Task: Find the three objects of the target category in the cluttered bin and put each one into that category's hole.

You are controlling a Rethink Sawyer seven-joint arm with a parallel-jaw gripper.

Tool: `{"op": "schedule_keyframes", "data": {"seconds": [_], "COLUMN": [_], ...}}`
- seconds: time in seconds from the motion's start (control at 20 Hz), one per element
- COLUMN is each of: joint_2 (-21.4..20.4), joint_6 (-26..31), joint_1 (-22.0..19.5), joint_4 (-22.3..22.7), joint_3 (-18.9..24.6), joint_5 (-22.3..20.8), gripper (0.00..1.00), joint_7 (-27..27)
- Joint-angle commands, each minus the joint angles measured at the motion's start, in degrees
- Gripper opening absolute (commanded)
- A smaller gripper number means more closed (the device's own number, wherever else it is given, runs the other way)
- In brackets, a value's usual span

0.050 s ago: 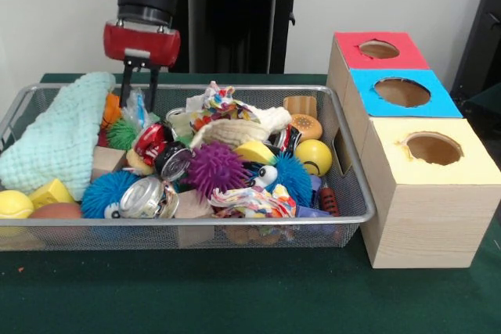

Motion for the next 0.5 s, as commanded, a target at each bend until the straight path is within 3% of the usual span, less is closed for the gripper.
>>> {"op": "schedule_keyframes", "data": {"seconds": [0.05,0.3,0.45,0.5], "joint_2": [-2.4,-4.5,-8.0,-10.3], "joint_6": [21.0,33.2,32.2,30.1], "joint_1": [-10.8,-16.0,-14.2,-11.3], "joint_4": [10.3,14.3,14.3,13.5], "joint_3": [23.4,30.1,28.5,25.7], "joint_5": [3.4,11.9,11.4,9.7], "gripper": [0.0,0.0,0.0,0.0], "joint_7": [8.8,3.5,2.3,2.3]}}
